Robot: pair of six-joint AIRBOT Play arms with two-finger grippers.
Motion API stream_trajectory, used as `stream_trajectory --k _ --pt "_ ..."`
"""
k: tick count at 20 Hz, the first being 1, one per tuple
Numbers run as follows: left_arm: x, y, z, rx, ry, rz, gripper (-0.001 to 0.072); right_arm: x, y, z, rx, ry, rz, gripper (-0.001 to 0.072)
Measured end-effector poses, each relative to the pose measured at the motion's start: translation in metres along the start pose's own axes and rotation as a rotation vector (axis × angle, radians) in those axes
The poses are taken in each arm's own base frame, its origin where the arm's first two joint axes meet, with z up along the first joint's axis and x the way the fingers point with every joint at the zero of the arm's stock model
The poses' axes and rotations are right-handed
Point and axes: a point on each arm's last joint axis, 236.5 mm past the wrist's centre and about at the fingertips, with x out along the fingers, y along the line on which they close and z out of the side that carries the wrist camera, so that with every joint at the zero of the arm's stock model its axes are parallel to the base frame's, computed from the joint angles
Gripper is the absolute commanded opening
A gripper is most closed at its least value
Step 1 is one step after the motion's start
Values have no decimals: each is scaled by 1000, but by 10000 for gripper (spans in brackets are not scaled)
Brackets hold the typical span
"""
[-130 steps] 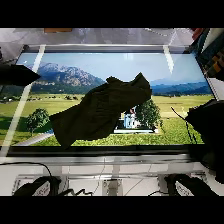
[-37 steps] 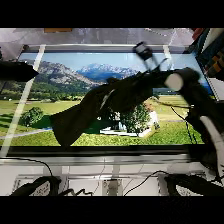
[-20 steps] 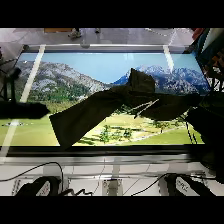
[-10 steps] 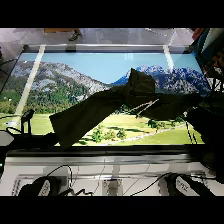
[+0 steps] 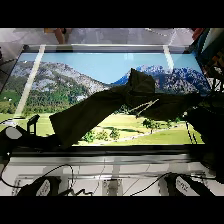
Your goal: Fold the clothes and pants, and hang the long-sleeved shirts on hangers.
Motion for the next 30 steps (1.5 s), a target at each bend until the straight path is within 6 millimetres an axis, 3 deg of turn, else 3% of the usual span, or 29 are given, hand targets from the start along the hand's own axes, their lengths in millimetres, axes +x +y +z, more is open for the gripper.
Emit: stream_trajectory --k 9,18,19,29,30 --pt "12 18 0 -54 36 -134 522 0 -3 5 -3 -22 -13 28" --pt "39 11 -11 -74 56 -277 503 0 -3 6 -3 -24 -13 29" --pt "41 11 -10 -71 53 -280 468 0 -3 6 -2 -24 -13 29" --pt "46 14 18 -20 -71 -278 461 0 -3 4 -2 -19 -11 29" --pt "47 13 18 -13 -74 -277 430 0 -3 4 -2 -19 -11 29"
